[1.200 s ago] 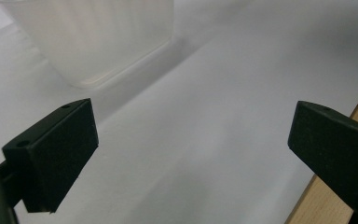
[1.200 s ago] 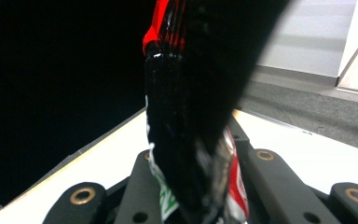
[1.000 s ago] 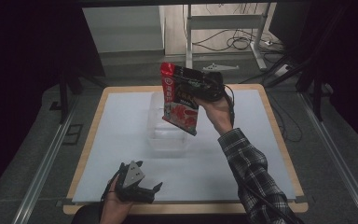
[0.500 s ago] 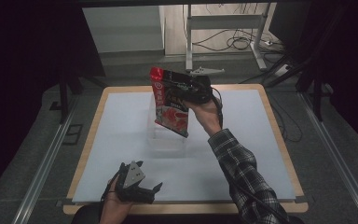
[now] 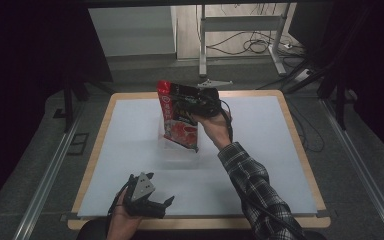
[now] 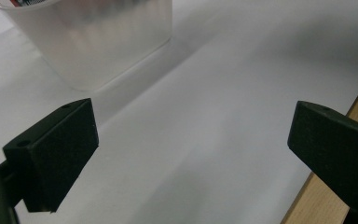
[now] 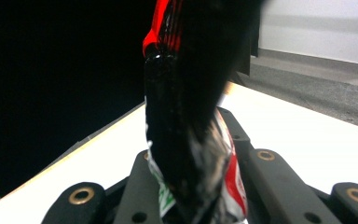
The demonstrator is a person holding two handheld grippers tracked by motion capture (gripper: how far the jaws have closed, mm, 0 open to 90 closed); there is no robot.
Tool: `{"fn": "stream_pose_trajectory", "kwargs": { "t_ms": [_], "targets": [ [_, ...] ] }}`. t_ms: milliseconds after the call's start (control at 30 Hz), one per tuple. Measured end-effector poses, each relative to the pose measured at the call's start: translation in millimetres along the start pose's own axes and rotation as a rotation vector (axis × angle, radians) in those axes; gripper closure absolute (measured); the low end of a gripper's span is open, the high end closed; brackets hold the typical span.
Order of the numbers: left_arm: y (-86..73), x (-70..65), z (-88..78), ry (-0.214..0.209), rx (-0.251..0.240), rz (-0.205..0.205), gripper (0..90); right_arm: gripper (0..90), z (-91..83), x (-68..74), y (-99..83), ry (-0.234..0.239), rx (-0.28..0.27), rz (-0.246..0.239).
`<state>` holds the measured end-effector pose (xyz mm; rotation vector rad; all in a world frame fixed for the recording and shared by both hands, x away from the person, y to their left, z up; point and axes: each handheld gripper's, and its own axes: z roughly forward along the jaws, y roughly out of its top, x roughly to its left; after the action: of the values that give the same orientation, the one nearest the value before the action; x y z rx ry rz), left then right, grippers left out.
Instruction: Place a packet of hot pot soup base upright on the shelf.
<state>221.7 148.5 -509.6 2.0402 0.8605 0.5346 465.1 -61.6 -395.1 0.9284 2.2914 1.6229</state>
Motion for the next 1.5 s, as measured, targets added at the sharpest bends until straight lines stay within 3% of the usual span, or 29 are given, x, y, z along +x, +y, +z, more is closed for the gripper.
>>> {"fn": "stream_pose_trajectory", "kwargs": {
  "t_ms": [467, 767, 1167, 1300, 1500],
  "targets": [
    [0.4, -1.2, 0.3, -0.004, 0.011, 0.009, 1.9, 75.1, 7.5, 3.8, -18.9, -0.004, 0.011, -0.009],
    [0.4, -2.0, 1.3, -0.005, 0.016, 0.013, 1.9, 74.3, 3.0, 2.0, -26.4, -0.007, 0.01, -0.013],
    [0.6, -3.7, 3.2, -0.005, 0.028, 0.025, 2.1, 73.2, -7.7, -10.8, -42.3, -0.04, 0.068, -0.023],
    [0.4, -3.7, 3.5, -0.004, 0.031, 0.026, 2.1, 72.6, -11.0, -16.2, -48.0, -0.039, 0.064, -0.013],
    [0.1, -3.4, 3.6, -0.002, 0.033, 0.027, 2.1, 60.6, -5.8, -12.9, -52.8, -0.088, 0.113, -0.074]
  ]
}}
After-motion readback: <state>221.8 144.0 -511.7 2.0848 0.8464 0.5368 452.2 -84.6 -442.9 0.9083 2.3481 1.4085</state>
